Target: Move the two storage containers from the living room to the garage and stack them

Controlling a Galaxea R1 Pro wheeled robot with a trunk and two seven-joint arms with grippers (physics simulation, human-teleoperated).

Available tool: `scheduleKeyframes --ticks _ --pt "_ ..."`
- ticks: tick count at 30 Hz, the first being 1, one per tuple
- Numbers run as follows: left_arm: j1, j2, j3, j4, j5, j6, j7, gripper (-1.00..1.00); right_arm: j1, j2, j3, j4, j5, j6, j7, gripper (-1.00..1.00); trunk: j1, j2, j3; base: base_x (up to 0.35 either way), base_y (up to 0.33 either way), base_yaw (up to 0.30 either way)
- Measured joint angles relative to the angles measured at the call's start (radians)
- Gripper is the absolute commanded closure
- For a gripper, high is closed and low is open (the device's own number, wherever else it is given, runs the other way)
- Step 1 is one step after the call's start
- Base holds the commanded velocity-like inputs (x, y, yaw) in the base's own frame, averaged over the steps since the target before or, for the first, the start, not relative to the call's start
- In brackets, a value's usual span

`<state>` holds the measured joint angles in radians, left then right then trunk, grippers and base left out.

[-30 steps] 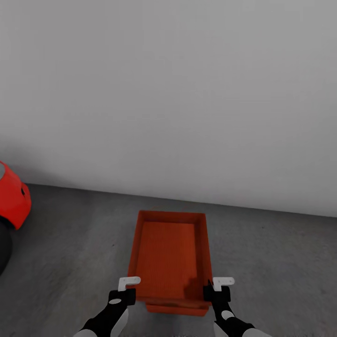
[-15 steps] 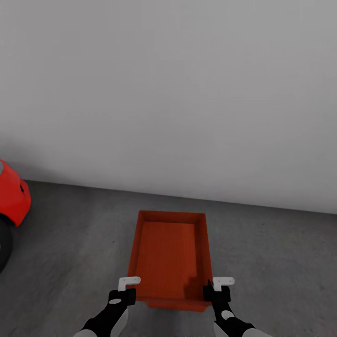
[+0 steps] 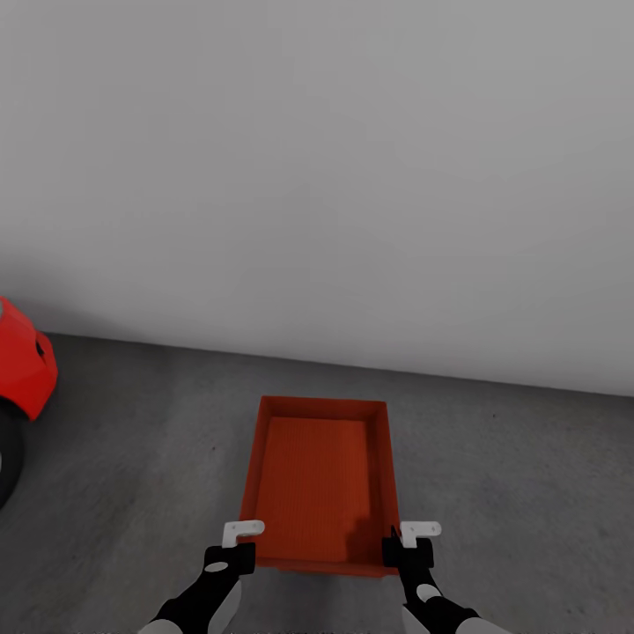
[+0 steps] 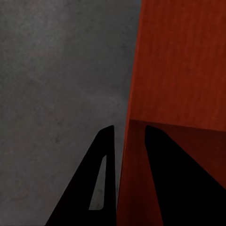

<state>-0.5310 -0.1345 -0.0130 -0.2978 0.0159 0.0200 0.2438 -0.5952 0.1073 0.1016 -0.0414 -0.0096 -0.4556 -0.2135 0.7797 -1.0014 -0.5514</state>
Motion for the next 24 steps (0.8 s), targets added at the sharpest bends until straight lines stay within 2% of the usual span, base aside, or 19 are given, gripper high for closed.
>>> scheduleKeyframes --ticks 24 --pt "0.0 0.0 0.0 0.0 0.0 0.0 0.0 1.0 0.0 0.0 -0.003 0.0 0.003 0.0 0.0 1.0 0.0 0.0 -0.039 0.0 0.0 0.0"
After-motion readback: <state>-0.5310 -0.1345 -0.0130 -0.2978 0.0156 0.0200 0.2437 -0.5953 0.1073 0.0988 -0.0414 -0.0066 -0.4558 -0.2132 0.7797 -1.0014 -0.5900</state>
